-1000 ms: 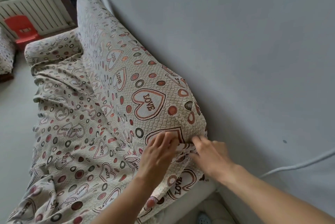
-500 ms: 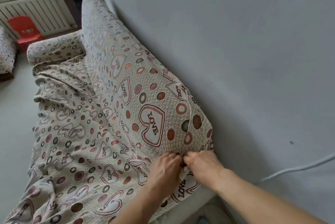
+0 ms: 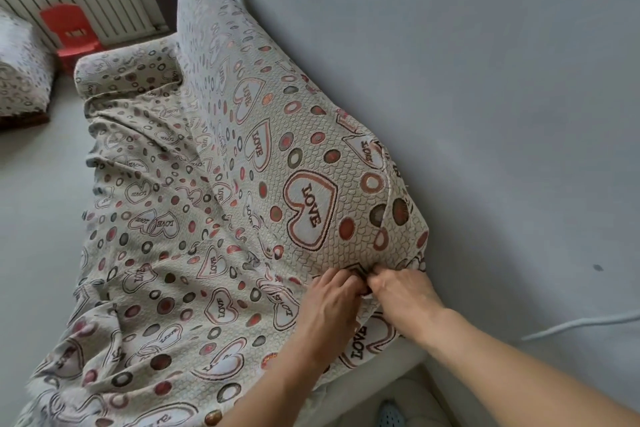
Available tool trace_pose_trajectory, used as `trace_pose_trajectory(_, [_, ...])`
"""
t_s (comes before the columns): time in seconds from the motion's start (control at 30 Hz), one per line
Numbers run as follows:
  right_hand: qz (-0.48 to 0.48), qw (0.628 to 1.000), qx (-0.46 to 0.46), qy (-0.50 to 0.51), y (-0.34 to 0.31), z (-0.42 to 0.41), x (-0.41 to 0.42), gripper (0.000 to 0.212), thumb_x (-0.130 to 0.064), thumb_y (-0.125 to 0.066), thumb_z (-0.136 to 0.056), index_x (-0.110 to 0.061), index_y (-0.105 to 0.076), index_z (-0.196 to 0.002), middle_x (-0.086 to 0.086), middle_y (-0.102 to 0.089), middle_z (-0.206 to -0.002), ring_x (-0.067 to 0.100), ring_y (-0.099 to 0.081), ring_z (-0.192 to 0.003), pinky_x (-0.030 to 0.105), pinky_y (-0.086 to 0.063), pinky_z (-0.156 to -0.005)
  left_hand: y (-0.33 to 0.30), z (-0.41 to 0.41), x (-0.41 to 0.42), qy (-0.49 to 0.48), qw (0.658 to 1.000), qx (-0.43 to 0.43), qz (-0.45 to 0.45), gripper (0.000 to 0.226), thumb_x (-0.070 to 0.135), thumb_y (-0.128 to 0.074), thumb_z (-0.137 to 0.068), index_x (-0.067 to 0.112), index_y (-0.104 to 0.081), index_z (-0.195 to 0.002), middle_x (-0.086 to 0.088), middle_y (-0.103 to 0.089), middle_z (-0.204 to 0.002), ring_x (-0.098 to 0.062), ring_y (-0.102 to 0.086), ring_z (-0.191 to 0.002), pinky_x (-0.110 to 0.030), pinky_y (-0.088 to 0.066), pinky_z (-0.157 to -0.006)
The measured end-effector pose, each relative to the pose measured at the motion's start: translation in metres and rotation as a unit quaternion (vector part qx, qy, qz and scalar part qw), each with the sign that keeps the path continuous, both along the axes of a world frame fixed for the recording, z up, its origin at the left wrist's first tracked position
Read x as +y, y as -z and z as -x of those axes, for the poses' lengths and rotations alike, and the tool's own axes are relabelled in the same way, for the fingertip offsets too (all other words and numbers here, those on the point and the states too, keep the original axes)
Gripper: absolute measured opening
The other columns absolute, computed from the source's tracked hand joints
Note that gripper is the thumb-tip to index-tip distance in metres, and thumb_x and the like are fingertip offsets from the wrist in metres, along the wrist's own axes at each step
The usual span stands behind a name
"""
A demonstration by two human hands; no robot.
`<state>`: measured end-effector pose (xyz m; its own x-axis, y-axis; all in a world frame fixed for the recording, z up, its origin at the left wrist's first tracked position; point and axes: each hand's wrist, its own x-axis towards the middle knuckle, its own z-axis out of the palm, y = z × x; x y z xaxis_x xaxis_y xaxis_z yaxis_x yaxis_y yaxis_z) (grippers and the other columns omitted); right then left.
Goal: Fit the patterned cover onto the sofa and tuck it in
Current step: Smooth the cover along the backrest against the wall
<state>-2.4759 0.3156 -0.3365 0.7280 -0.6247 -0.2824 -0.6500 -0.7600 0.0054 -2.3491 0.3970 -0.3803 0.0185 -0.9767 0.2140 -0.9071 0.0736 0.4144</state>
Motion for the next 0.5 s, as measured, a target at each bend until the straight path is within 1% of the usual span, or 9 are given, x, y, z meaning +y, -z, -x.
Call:
trace_pose_trajectory(0.07, [0.003,1.000,-0.019,0.020,-0.002,0.001,0.002,0.028,-0.009,-0.037,-0.094,-0.017,-0.057,-0.112,0.002,-0.059,-0.112,0.027,-0.064,-0.101,0.035,-0.047,-0.073,0.003,-0.002,0.015,-0.069,0.994,0.078,0.046,0.010,0.021,-0.060,-0.088,0.026,-0.057,-0.096,0.012,-0.057,-0.100,-0.007,-0.048,-0.093,-0.022,-0.040,-0.082])
trace_pose_trajectory(0.13, [0.012,0.999,-0.037,0.033,-0.002,0.001,0.003,0.027,-0.015,-0.036,-0.096,-0.017,-0.057,-0.111,0.002,-0.060,-0.110,0.026,-0.064,-0.098,0.036,-0.048,-0.074,0.008,-0.002,0.021,-0.168,0.973,0.134,0.086,0.023,0.010,-0.062,-0.086,0.023,-0.060,-0.105,0.009,-0.056,-0.110,-0.008,-0.046,-0.101,-0.022,-0.039,-0.088])
trace_pose_trajectory(0.23, [0.023,0.998,-0.046,0.031,-0.001,-0.001,0.006,0.027,-0.013,-0.035,-0.095,-0.016,-0.057,-0.111,0.001,-0.061,-0.109,0.025,-0.064,-0.094,0.036,-0.049,-0.071,0.014,0.002,0.020,-0.200,0.967,0.137,0.082,0.045,-0.007,-0.065,-0.075,0.019,-0.058,-0.112,0.005,-0.053,-0.117,-0.013,-0.044,-0.107,-0.017,-0.037,-0.094])
trace_pose_trajectory(0.3, [0.024,0.997,-0.072,0.034,0.002,0.002,0.010,0.023,-0.017,-0.040,-0.096,-0.018,-0.053,-0.115,-0.002,-0.057,-0.115,0.023,-0.065,-0.092,0.036,-0.052,-0.070,0.015,0.002,0.022,-0.207,0.963,0.146,0.093,0.046,-0.010,-0.065,-0.072,0.018,-0.056,-0.106,0.003,-0.051,-0.115,-0.015,-0.045,-0.106,-0.012,-0.034,-0.095])
trace_pose_trajectory(0.37, [0.036,0.986,-0.146,0.068,0.010,0.009,0.014,0.025,-0.021,-0.050,-0.094,-0.019,-0.048,-0.120,-0.004,-0.050,-0.124,0.021,-0.066,-0.085,0.034,-0.054,-0.062,0.017,-0.002,0.027,-0.219,0.960,0.141,0.106,0.038,-0.008,-0.066,-0.072,0.017,-0.056,-0.099,0.003,-0.050,-0.107,-0.016,-0.048,-0.100,-0.019,-0.039,-0.089])
trace_pose_trajectory(0.4, [0.042,0.976,-0.191,0.094,0.015,0.012,0.018,0.027,-0.022,-0.057,-0.092,-0.018,-0.048,-0.117,-0.002,-0.050,-0.124,0.018,-0.065,-0.077,0.027,-0.051,-0.053,0.021,-0.005,0.031,-0.218,0.962,0.123,0.107,0.033,-0.006,-0.067,-0.074,0.016,-0.058,-0.096,0.004,-0.051,-0.103,-0.015,-0.050,-0.096,-0.024,-0.042,-0.084])
trace_pose_trajectory(0.43, [0.040,0.964,-0.232,0.127,0.020,0.015,0.023,0.029,-0.021,-0.065,-0.087,-0.017,-0.049,-0.111,-0.001,-0.051,-0.118,0.014,-0.061,-0.069,0.018,-0.042,-0.042,0.025,-0.008,0.035,-0.206,0.969,0.096,0.102,0.030,-0.003,-0.069,-0.075,0.016,-0.060,-0.096,0.004,-0.054,-0.102,-0.015,-0.052,-0.095,-0.026,-0.045,-0.080])
trace_pose_trajectory(0.47, [0.036,0.947,-0.277,0.160,0.024,0.016,0.030,0.036,-0.018,-0.073,-0.080,-0.017,-0.049,-0.106,0.001,-0.051,-0.112,0.012,-0.057,-0.063,0.010,-0.028,-0.039,0.029,-0.011,0.038,-0.187,0.976,0.069,0.093,0.031,0.000,-0.071,-0.075,0.017,-0.063,-0.099,0.005,-0.058,-0.105,-0.015,-0.055,-0.096,-0.027,-0.048,-0.078])
trace_pose_trajectory(0.5, [0.031,0.928,-0.319,0.191,0.029,0.017,0.036,0.043,-0.014,-0.079,-0.073,-0.016,-0.048,-0.104,0.002,-0.051,-0.109,0.012,-0.055,-0.062,0.006,-0.020,-0.042,0.034,-0.011,0.042,-0.164,0.982,0.048,0.082,0.034,0.004,-0.073,-0.076,0.018,-0.064,-0.104,0.006,-0.060,-0.110,-0.014,-0.056,-0.100,-0.028,-0.051,-0.078])
